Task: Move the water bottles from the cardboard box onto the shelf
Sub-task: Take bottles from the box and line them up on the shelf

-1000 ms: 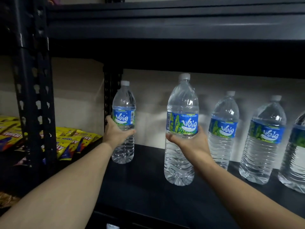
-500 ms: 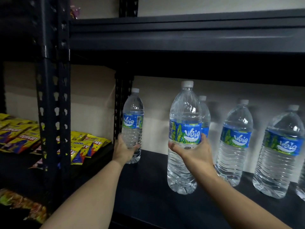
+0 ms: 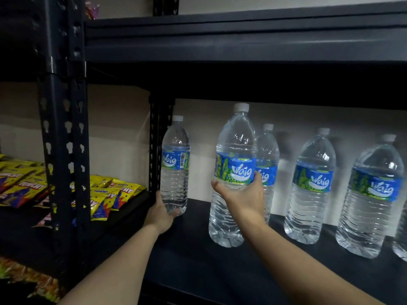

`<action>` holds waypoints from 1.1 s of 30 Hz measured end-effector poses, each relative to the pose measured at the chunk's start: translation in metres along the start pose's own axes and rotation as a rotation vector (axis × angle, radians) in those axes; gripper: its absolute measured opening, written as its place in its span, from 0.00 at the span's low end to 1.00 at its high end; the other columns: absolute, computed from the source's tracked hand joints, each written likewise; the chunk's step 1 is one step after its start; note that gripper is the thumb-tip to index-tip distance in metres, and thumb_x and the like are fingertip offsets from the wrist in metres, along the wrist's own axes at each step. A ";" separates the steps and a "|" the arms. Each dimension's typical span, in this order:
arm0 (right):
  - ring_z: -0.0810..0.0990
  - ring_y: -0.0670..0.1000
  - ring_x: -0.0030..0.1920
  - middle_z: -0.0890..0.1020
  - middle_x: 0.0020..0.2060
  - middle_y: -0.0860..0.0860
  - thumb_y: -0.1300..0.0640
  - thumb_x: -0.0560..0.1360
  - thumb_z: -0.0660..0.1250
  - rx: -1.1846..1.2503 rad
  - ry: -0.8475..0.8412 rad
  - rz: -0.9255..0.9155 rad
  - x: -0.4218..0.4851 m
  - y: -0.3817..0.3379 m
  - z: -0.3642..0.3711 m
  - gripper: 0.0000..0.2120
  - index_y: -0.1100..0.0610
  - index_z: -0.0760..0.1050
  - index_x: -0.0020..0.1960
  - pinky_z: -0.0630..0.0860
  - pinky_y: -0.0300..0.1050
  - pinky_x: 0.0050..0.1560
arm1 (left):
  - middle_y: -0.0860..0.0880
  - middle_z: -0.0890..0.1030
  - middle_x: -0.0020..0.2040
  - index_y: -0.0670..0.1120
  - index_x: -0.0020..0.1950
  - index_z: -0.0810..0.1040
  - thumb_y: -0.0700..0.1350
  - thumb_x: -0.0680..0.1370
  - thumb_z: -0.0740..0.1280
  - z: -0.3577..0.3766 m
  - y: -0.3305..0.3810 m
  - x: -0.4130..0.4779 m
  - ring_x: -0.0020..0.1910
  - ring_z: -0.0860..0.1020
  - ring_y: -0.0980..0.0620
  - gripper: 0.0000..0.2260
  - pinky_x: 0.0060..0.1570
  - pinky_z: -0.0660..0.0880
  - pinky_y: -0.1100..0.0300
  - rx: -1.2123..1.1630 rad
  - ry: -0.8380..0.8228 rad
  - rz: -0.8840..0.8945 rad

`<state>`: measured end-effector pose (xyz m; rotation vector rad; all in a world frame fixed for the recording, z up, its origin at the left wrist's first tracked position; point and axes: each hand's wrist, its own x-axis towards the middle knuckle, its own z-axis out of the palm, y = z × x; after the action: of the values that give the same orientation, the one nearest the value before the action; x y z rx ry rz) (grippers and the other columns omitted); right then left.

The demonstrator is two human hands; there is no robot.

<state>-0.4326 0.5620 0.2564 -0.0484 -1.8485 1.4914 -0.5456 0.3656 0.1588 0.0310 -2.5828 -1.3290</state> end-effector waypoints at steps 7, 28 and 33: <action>0.79 0.47 0.49 0.79 0.49 0.47 0.52 0.58 0.83 0.040 0.041 -0.084 0.026 0.003 0.044 0.35 0.52 0.68 0.58 0.70 0.36 0.53 | 0.45 0.72 0.72 0.47 0.78 0.54 0.53 0.76 0.70 0.008 -0.008 0.004 0.69 0.72 0.41 0.37 0.68 0.69 0.46 -0.011 0.050 0.036; 0.75 0.51 0.62 0.74 0.60 0.50 0.49 0.57 0.85 -0.042 -0.124 0.005 0.040 0.068 0.069 0.47 0.56 0.64 0.67 0.71 0.43 0.64 | 0.42 0.67 0.75 0.44 0.79 0.50 0.49 0.79 0.67 0.010 -0.002 0.000 0.73 0.67 0.41 0.35 0.70 0.66 0.46 0.002 0.071 0.036; 0.76 0.52 0.60 0.77 0.59 0.51 0.53 0.61 0.82 -0.297 -0.294 0.203 0.013 0.098 0.052 0.44 0.55 0.62 0.70 0.70 0.41 0.60 | 0.39 0.63 0.75 0.43 0.80 0.50 0.49 0.80 0.66 0.009 0.005 -0.006 0.73 0.65 0.40 0.35 0.70 0.64 0.47 0.022 0.076 0.006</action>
<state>-0.5117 0.5565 0.1772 -0.1708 -2.3533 1.4021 -0.5414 0.3767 0.1569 0.0755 -2.5323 -1.2724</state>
